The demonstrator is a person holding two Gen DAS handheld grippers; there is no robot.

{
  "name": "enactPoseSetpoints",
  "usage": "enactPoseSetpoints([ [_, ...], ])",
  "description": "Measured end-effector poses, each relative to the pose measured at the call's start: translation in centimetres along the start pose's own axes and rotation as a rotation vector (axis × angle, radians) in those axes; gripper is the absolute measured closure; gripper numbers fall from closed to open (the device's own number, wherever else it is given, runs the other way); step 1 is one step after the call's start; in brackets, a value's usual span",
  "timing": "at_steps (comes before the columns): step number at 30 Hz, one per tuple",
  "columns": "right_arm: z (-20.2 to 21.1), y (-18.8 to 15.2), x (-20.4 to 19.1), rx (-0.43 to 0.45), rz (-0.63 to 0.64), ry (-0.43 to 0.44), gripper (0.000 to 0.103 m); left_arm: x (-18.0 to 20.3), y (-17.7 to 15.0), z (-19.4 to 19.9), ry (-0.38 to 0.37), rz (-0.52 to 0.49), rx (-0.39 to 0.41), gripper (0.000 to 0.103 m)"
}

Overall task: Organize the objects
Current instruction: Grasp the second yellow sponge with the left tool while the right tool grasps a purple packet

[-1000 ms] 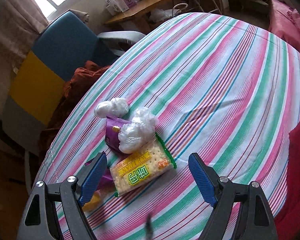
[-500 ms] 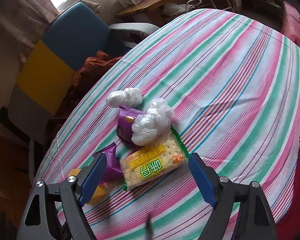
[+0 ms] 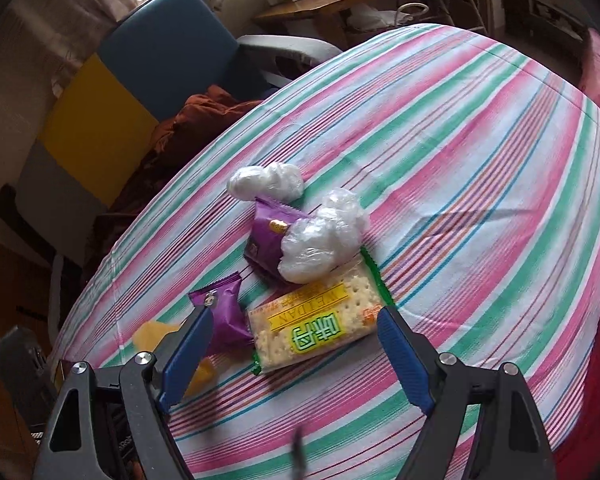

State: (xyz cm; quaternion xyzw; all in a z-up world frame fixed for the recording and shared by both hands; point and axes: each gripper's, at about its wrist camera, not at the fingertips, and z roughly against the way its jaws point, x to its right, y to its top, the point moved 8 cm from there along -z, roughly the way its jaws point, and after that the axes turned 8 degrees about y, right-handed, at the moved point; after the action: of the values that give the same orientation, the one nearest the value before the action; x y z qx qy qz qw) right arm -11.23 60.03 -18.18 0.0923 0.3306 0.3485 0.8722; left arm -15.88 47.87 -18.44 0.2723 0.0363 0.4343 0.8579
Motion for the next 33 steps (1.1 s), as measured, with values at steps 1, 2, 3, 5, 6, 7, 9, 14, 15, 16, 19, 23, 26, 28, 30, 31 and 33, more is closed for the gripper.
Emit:
enactPoseSetpoints([
  [1, -0.2, -0.1, -0.3, -0.005, 0.018, -0.001, 0.018, -0.1, -0.3, 0.5, -0.007, -0.005, 0.015, 0.053],
  [2, -0.3, -0.2, -0.7, -0.010, 0.034, 0.000, 0.018, -0.3, -0.6, 0.9, -0.018, -0.010, 0.024, 0.058],
  [3, -0.4, -0.3, -0.9, -0.014, 0.048, 0.002, 0.018, -0.5, -1.2, 1.5, -0.025, -0.013, 0.031, 0.060],
  [5, -0.7, -0.7, -1.8, -0.029, 0.090, 0.006, 0.018, -1.0, -2.0, 2.3, -0.035, -0.024, 0.035, 0.065],
  [6, -0.9, -0.9, -2.3, -0.036, 0.115, 0.003, 0.019, -1.2, -2.5, 2.8, -0.037, -0.032, 0.037, 0.066],
  [7, -1.1, -1.1, -2.7, -0.042, 0.141, -0.004, 0.021, -1.5, -3.1, 3.3, -0.038, -0.036, 0.041, 0.067],
  [9, -1.6, -1.6, -3.7, -0.059, 0.196, -0.014, 0.024, -1.9, -4.0, 4.1, -0.048, -0.043, 0.045, 0.067],
  [14, -3.1, -2.0, -5.6, -0.093, 0.310, -0.056, 0.029, -3.0, -6.3, 5.8, -0.072, -0.026, 0.024, 0.067],
  [15, -3.5, -2.0, -6.0, -0.103, 0.331, -0.063, 0.029, -3.2, -6.7, 6.2, -0.073, -0.022, 0.022, 0.067],
  [16, -4.0, -2.0, -6.3, -0.115, 0.350, -0.073, 0.029, -3.6, -7.1, 6.4, -0.074, -0.016, 0.020, 0.067],
  [19, -6.1, -2.0, -6.8, -0.155, 0.395, -0.112, 0.029, -4.4, -8.1, 7.5, -0.077, -0.008, 0.023, 0.067],
  [23, -8.5, -1.9, -6.8, -0.196, 0.421, -0.143, 0.041, -4.9, -9.0, 8.9, -0.067, -0.024, 0.049, 0.066],
  [26, -8.9, -2.3, -6.7, -0.206, 0.453, -0.152, 0.061, -4.9, -9.4, 8.8, -0.052, -0.054, 0.054, 0.063],
  [28, -8.9, -2.4, -6.6, -0.211, 0.453, -0.147, 0.062, -4.9, -9.5, 8.3, -0.049, -0.054, 0.046, 0.057],
  [30, -8.8, -2.5, -6.6, -0.215, 0.462, -0.138, 0.063, -4.8, -9.4, 7.7, -0.058, -0.047, 0.036, 0.047],
  [31, -8.9, -2.6, -6.7, -0.217, 0.467, -0.135, 0.064, -4.7, -9.3, 7.4, -0.055, -0.046, 0.038, 0.044],
  [33, -9.0, -2.6, -6.9, -0.224, 0.486, -0.125, 0.064, -4.5, -8.9, 6.9, -0.042, -0.057, 0.045, 0.044],
])
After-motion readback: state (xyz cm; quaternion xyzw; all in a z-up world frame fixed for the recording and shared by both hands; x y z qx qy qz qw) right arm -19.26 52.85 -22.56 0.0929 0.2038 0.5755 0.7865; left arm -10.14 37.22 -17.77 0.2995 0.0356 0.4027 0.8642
